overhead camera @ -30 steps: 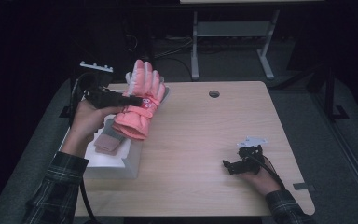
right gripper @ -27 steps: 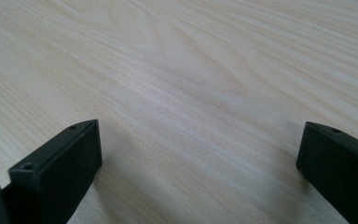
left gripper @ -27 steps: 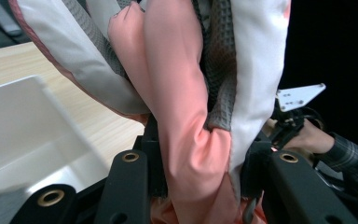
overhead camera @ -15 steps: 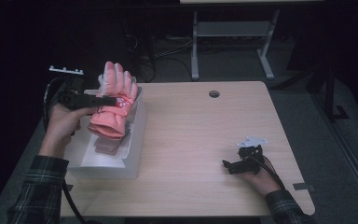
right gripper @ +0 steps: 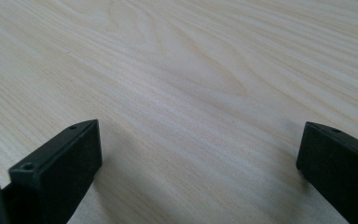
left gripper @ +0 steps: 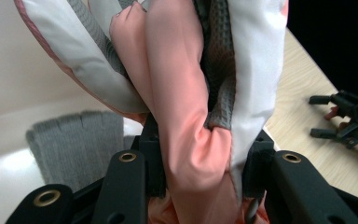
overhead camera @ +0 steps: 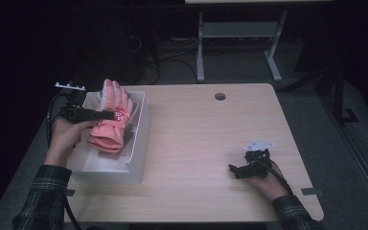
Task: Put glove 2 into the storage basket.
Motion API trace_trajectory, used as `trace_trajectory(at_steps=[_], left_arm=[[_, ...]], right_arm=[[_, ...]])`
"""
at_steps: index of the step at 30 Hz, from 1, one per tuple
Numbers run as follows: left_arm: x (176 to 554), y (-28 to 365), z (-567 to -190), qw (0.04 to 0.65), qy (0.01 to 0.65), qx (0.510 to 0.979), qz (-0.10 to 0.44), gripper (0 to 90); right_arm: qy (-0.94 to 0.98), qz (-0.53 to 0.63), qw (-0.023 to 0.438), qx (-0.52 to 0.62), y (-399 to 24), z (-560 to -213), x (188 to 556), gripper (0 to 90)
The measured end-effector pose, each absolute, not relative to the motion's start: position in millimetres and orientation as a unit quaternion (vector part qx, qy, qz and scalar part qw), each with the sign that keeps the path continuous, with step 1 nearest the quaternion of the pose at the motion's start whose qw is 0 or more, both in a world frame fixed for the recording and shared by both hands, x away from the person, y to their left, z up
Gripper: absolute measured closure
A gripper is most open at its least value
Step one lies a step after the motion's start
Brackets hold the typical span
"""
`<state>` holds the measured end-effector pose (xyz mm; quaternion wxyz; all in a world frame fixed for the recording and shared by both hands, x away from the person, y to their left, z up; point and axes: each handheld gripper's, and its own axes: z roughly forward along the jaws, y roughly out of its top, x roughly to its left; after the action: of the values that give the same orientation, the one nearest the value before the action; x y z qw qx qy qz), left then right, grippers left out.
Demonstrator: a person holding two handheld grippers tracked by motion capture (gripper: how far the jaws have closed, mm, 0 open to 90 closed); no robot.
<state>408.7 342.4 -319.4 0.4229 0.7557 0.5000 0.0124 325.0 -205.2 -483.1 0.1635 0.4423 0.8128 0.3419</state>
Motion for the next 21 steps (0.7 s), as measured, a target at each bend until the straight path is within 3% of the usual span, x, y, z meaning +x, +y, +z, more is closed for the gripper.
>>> trace_trajectory(at_steps=[21], left_arm=[[424.2, 315.5, -389.1, 0.368, 0.506, 0.78, -0.016, 58.1]], right_arm=[[0.813, 0.341, 0.163, 0.443, -205.2, -483.1, 324.9, 0.0]])
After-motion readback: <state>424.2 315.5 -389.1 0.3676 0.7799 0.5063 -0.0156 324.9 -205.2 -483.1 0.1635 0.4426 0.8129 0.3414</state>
